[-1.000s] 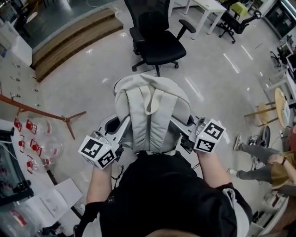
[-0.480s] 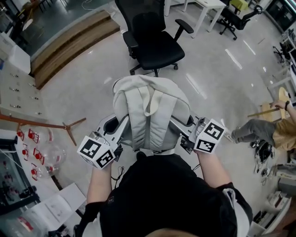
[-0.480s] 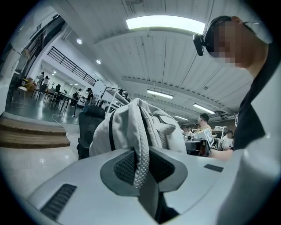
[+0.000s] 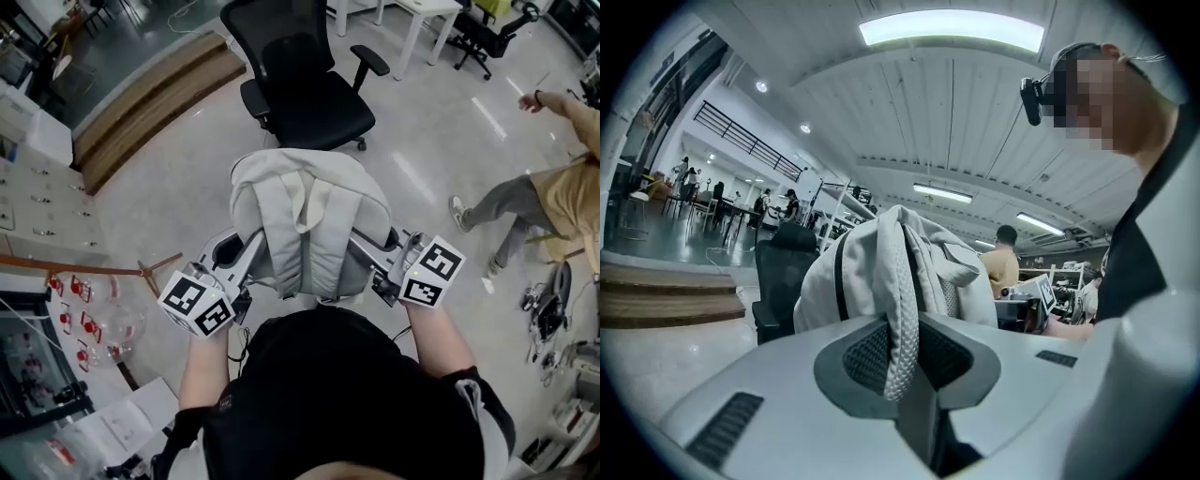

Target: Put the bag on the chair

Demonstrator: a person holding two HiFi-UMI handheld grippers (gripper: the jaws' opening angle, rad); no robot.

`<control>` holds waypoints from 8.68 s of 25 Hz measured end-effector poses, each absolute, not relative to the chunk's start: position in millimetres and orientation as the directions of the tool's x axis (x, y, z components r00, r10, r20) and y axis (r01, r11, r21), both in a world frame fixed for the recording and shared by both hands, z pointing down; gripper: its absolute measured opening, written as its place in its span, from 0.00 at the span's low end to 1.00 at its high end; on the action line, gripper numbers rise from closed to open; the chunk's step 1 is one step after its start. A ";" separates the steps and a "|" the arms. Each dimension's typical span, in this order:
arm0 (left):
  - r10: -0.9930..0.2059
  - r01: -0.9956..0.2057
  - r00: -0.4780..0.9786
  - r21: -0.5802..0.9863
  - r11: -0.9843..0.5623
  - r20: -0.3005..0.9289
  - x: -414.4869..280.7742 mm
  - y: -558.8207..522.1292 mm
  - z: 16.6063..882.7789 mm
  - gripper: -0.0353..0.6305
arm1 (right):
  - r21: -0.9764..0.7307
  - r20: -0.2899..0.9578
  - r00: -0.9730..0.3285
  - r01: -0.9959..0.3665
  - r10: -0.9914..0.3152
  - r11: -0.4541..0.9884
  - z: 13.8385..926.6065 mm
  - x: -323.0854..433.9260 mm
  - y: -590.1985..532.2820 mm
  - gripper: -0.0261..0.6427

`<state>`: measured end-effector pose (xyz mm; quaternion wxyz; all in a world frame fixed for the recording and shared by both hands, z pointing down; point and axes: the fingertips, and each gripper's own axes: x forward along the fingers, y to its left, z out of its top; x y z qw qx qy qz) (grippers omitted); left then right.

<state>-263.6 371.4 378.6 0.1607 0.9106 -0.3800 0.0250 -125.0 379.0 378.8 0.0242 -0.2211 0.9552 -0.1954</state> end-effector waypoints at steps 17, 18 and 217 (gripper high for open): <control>-0.641 -0.658 0.748 0.325 -0.680 0.174 -233.1 306.0 392.9 0.15 | -0.394 0.078 -0.864 -0.485 -0.497 0.781 387.8 -94.2 319.6 0.14; -0.639 -0.656 0.749 0.328 -0.680 0.174 -237.1 299.4 394.5 0.15 | -0.394 0.084 -0.863 -0.489 -0.499 0.779 388.6 -98.2 313.1 0.14; -0.807 -0.596 -0.397 0.545 0.589 0.437 -259.5 -490.9 704.9 0.25 | -0.607 0.385 -0.692 0.308 0.610 0.733 713.0 -204.4 -657.0 0.23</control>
